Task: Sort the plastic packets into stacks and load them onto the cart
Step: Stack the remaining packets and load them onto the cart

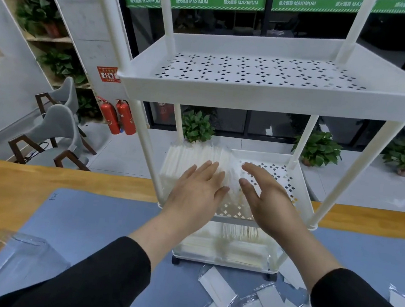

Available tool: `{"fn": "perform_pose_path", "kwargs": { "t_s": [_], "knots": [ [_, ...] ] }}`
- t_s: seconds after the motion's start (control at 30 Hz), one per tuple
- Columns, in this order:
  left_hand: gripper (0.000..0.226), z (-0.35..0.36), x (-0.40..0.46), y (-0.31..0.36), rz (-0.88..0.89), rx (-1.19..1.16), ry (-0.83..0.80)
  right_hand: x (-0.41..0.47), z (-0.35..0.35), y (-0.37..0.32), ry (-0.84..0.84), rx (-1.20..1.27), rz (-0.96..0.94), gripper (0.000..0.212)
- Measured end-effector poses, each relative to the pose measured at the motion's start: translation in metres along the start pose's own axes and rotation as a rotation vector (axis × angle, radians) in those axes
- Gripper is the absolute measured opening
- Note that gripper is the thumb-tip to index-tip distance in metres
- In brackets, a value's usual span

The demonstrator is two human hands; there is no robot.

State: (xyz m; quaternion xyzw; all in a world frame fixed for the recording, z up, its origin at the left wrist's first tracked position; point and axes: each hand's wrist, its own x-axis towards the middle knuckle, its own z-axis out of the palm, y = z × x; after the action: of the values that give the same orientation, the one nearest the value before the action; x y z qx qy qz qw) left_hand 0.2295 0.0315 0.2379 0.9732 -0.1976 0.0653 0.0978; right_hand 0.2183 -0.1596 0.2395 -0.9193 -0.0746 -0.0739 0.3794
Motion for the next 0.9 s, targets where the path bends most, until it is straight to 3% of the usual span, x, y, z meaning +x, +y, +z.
{"fn": "perform_pose_path", "kwargs": {
  "t_s": [0.07, 0.23, 0.4, 0.5, 0.67, 0.73, 0.9],
  "knots": [
    [0.053, -0.002, -0.003, 0.002, 0.003, -0.046, 0.034, -0.006, -0.001, -0.002, 0.036, 0.016, -0.028, 0.043],
    [0.030, 0.000, -0.027, 0.019, 0.275, -0.212, 0.575, -0.043, -0.013, -0.005, 0.224, 0.126, -0.220, 0.035],
    [0.039, 0.020, -0.068, 0.055, 0.454, -0.361, 0.606, -0.126, -0.029, 0.020, 0.318, 0.068, -0.207, 0.030],
    [0.040, 0.055, -0.103, 0.074, 0.438, -0.468, 0.439, -0.192, -0.026, 0.055, 0.301, 0.002, 0.019, 0.024],
    [0.028, 0.118, -0.143, 0.104, 0.172, -0.449, -0.272, -0.307, -0.008, 0.121, 0.206, -0.102, 0.530, 0.016],
    [0.027, 0.140, -0.156, 0.112, 0.142, -0.438, -0.463, -0.345, -0.001, 0.136, 0.174, -0.112, 0.674, 0.021],
    [0.035, 0.162, -0.169, 0.143, 0.160, -0.376, -0.577, -0.397, -0.002, 0.147, 0.115, -0.113, 0.867, 0.037]
  ]
}}
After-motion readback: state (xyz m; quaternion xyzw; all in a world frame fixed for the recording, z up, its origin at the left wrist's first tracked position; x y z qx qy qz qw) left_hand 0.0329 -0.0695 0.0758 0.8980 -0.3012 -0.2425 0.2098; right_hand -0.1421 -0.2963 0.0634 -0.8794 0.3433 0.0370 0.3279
